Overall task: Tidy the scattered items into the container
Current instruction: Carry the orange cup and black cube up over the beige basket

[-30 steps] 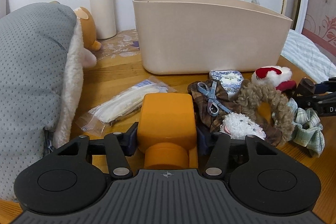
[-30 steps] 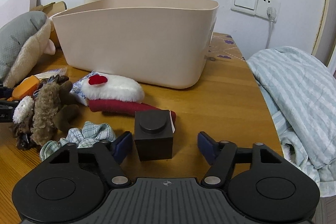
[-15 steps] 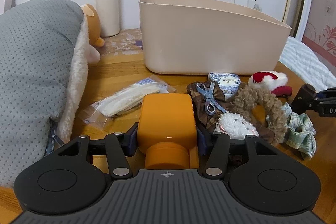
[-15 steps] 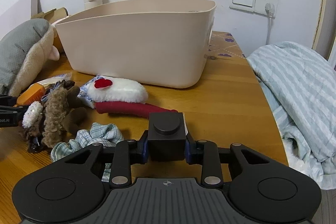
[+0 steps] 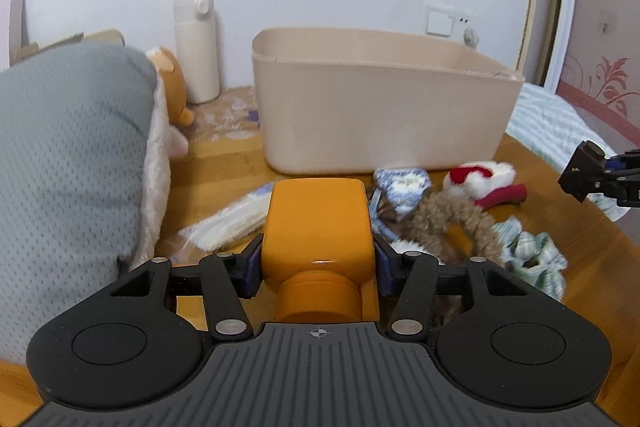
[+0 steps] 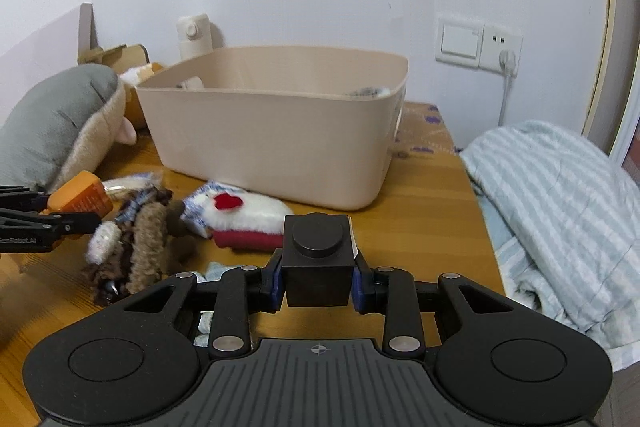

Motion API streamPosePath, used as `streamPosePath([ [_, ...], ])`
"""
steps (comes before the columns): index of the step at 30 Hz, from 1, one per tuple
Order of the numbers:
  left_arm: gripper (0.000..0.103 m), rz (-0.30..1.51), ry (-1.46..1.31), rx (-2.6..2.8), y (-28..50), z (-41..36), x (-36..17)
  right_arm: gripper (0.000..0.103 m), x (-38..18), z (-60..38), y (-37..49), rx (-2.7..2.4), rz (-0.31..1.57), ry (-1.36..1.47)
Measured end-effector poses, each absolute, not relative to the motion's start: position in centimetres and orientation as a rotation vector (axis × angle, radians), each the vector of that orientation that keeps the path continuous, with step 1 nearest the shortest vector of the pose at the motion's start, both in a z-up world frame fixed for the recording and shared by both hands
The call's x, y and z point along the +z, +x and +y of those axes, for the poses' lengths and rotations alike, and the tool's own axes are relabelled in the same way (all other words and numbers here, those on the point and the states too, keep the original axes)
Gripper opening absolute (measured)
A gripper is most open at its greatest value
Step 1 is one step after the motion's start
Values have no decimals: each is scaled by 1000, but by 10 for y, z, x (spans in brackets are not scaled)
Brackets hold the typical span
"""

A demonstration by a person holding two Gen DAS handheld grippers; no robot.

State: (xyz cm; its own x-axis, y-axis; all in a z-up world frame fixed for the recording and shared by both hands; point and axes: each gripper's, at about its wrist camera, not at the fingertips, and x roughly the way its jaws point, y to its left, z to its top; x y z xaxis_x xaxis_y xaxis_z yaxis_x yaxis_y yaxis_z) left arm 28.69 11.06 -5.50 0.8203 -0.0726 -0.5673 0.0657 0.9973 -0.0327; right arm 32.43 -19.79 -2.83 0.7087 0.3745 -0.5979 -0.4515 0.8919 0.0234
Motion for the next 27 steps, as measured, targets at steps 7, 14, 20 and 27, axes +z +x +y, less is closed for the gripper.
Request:
streamPosePath([
  [7, 54, 543, 14, -93, 283, 101, -29, 29, -4, -196, 320, 470, 582, -148],
  [14, 54, 489, 6, -105, 292, 99, 0, 29, 23, -195, 322, 468, 528, -156],
  [20, 54, 445, 25, -109, 304, 90, 25, 29, 41, -191, 327, 472, 491, -150],
  [27, 54, 409, 28, -105, 320, 80, 49, 29, 53, -183, 342, 476, 481, -132],
])
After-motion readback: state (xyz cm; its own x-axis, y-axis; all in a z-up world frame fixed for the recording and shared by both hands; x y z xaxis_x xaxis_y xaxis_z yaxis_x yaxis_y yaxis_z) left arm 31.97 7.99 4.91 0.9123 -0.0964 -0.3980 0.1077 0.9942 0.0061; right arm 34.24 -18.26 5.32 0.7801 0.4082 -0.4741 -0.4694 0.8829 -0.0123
